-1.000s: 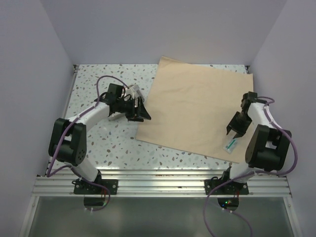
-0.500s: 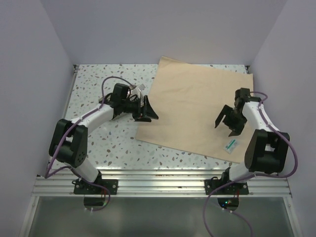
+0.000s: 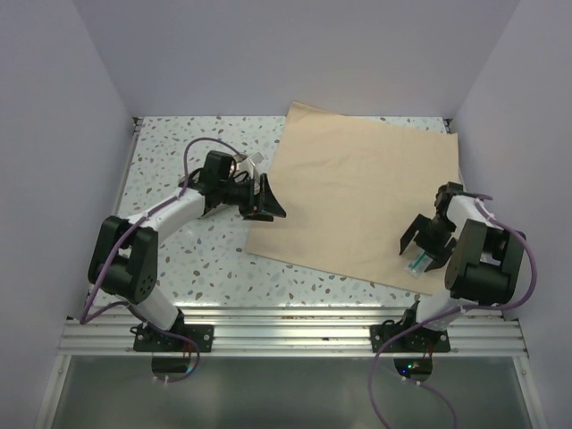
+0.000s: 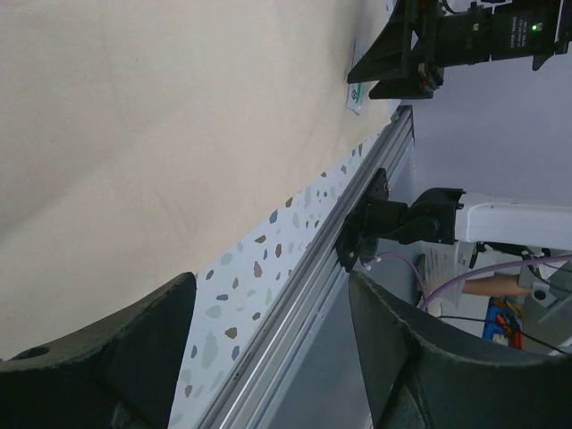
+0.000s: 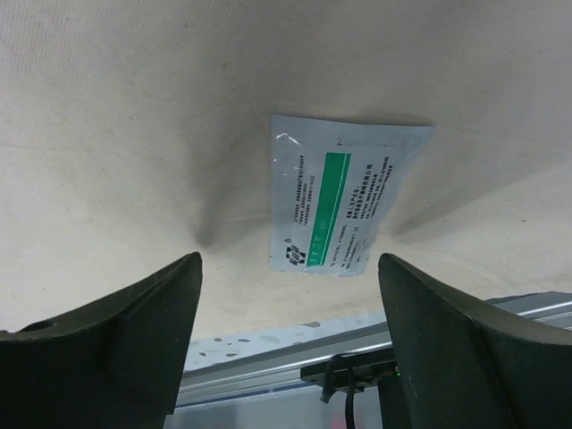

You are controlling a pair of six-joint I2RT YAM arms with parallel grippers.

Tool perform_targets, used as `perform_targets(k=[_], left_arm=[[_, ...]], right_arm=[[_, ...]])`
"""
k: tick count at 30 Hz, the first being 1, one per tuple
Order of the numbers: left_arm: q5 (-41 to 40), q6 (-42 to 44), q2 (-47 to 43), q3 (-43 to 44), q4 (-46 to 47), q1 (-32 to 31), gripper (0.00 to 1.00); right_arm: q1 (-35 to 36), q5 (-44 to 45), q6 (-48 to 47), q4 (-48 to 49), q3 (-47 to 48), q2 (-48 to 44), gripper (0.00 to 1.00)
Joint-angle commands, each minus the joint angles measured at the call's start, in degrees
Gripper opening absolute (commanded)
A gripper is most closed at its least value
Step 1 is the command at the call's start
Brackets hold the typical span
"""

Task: Prepare the surgical pack

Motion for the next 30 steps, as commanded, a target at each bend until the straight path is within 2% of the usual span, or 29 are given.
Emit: perform_targets(k=[1, 12, 21, 25, 30], left_arm=[[2.3, 2.6, 1.2, 2.1, -1.6, 0.0, 0.73], [3.0, 3.3, 3.3, 3.2, -2.0, 0.1, 0.72], [2.8, 3.5, 3.8, 2.9, -2.4, 0.1, 0.72], [2.8, 3.4, 3.9, 3.1, -2.3, 0.1, 0.73], [2.7, 3.4, 4.4, 2.9, -2.2, 0.1, 0.73]], right_arm=[[-1.6, 2.0, -1.5, 1.0, -0.4, 0.6, 0.83], [-2.5, 1.8, -1.6, 2.8, -1.2, 3.8, 0.73], [-3.3, 1.0, -1.1, 5.4, -2.0, 7.6, 0.61], [-3.3, 0.9, -1.1, 5.0, -2.2, 6.2, 0.52], [-3.3, -0.3, -0.5, 2.9, -1.6, 3.0, 0.49]])
